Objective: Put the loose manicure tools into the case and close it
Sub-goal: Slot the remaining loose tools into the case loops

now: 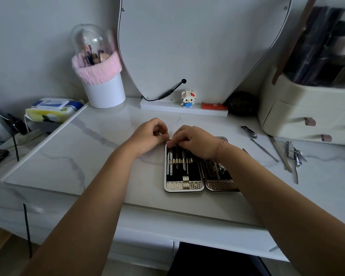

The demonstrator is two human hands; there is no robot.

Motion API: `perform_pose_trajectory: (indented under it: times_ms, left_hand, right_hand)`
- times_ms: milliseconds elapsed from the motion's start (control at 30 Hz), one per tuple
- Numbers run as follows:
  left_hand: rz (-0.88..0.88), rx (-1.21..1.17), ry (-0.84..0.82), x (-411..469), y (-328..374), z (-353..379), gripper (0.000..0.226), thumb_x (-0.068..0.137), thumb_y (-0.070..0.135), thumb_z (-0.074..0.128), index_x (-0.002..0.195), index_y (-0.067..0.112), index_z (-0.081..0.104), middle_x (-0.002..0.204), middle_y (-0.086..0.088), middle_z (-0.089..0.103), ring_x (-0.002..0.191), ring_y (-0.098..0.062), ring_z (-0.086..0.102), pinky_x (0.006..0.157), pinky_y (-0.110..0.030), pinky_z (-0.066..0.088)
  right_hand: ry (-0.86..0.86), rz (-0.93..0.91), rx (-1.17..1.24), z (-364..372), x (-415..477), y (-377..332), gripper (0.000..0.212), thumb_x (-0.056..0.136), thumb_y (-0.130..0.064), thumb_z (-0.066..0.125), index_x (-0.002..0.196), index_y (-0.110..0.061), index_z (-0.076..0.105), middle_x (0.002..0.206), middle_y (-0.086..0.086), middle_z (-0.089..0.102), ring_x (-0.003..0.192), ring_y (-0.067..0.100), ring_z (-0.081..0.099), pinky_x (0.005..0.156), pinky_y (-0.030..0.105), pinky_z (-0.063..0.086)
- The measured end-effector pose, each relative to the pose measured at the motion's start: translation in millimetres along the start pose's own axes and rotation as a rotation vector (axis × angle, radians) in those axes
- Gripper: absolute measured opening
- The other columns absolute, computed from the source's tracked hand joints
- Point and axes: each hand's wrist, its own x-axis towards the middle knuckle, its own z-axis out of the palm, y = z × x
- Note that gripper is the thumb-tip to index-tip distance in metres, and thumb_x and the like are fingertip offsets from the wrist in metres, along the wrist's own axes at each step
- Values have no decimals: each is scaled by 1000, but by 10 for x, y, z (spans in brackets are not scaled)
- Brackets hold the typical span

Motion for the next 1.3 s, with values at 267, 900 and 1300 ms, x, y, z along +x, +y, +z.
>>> perform_pose_trajectory:
  times_ms: [267,900,1300]
  left_hand:
    - [10,-16,-41,27,10,14,15,83,12,69,85,27,64,83,7,63,77,-6,56,72,-10,42]
    - [6,19,-57,4,10,11,11,83,16,69,83,27,72,77,26,70,81,5,59,79,-14,39]
    - [-1,-6,-58,4,8,15,8,84,15,68,86,21,73,94,5,72,91,-8,60,86,-18,41]
  right_hand:
    - [350,134,74,-569,-578,283,14,84,-16,66,96,-19,73,93,-8,68,81,1,61,82,17,49]
    - [325,582,-131,-552,-1232,671,12,77,-15,70,66,-19,69,53,-3,58,55,12,50,55,18,38]
    - [332,527,-165,-572,-1237,664,4,76,-16,71,73,-15,69,68,0,60,72,20,56,62,25,42]
